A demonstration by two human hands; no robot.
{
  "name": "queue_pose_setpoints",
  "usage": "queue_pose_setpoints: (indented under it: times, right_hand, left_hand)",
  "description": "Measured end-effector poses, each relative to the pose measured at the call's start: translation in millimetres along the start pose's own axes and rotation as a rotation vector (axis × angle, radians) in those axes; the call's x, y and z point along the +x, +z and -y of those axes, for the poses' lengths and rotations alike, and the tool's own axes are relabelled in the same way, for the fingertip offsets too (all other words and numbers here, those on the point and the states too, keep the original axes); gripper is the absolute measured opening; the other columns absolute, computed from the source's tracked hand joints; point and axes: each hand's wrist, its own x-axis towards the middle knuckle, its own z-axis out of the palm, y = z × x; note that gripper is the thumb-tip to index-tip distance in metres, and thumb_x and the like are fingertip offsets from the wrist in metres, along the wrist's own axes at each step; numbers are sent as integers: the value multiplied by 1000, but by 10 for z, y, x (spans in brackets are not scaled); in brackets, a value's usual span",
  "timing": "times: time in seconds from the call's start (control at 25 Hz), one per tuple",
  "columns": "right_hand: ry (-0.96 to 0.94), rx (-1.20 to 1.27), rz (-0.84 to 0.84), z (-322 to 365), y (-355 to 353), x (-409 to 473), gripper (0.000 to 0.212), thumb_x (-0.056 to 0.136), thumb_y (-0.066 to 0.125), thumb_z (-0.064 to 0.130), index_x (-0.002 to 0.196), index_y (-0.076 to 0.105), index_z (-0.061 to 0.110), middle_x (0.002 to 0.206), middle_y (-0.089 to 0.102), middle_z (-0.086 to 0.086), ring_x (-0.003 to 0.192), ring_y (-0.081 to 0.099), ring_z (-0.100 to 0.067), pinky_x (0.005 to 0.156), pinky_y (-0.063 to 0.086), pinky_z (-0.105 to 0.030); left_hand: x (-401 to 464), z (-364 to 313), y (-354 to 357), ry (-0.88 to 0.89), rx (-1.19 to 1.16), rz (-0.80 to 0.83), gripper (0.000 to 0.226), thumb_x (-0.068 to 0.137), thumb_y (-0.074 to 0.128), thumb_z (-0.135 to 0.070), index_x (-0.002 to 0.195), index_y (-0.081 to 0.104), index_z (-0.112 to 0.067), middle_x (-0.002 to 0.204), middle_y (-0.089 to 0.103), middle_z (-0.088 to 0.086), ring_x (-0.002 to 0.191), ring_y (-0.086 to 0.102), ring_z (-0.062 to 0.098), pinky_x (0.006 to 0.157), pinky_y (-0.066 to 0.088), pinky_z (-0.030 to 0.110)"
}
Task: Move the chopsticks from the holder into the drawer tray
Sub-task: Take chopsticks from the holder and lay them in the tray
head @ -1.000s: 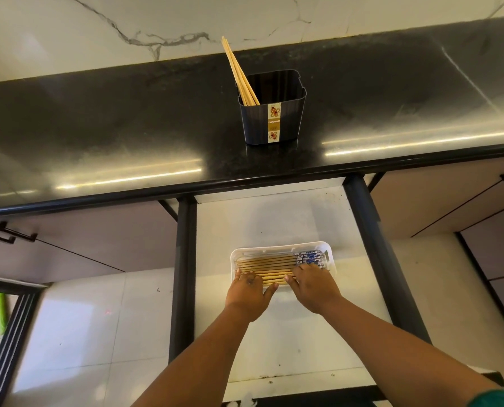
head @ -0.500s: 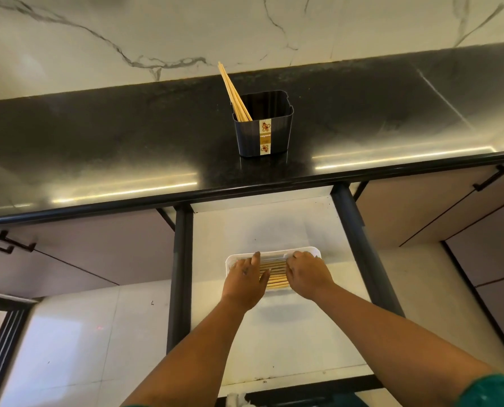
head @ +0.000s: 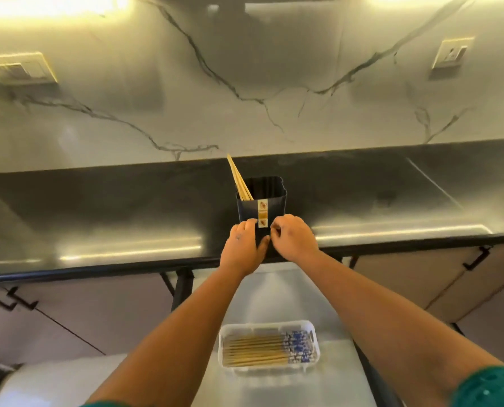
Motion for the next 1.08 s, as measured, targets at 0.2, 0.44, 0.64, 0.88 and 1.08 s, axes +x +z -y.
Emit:
queue_pose_setpoints:
  times: [0.2, 0.44, 0.64, 0.88, 1.08]
  right_hand:
    - [23, 206, 19, 8, -49, 760, 16, 87, 61, 21, 99, 67, 12, 100, 64, -7, 89, 61, -21, 76, 48, -30]
    - [176, 286, -8, 9, 128, 1635, 31, 79, 75, 27, 105, 65, 13, 103, 68, -4, 95, 63, -16, 85, 53, -30]
    - [187, -70, 571, 92, 415, 2164, 38, 78, 73, 34, 104, 67, 8, 92, 66, -8, 87, 64, -23, 75, 50, -33]
    - [240, 24, 661, 70, 666, 2294, 32, 89, 63, 30, 111, 63, 8, 101, 66, -13, 93, 65, -25, 90, 53, -39]
    - [191, 166, 632, -13, 787, 2300, 30, 90, 60, 14, 120, 60, 8, 111, 64, -15, 103, 63, -27, 94, 53, -43]
  left_hand:
    - [600, -40, -176, -68, -129, 15, 33, 96, 46, -35, 123, 48, -17, 121, 52, 4, 113, 48, 19, 84, 36, 24]
    - [1011, 249, -196, -60, 59, -33, 21, 95, 49, -21, 114, 51, -14, 107, 54, 4, 95, 52, 15, 75, 46, 26]
    - [1353, 427, -124, -139, 0, -82, 18, 93, 50, -15, 110, 54, -13, 107, 56, 5, 93, 52, 17, 74, 43, 28]
    - [1379, 577, 2, -104, 95, -12, 16, 96, 46, -17, 102, 60, -13, 98, 60, 6, 86, 57, 21, 76, 49, 33]
    - [1392, 686, 63, -86, 42, -72, 21, 98, 47, -26, 101, 63, -12, 93, 63, 4, 79, 53, 13, 70, 40, 26]
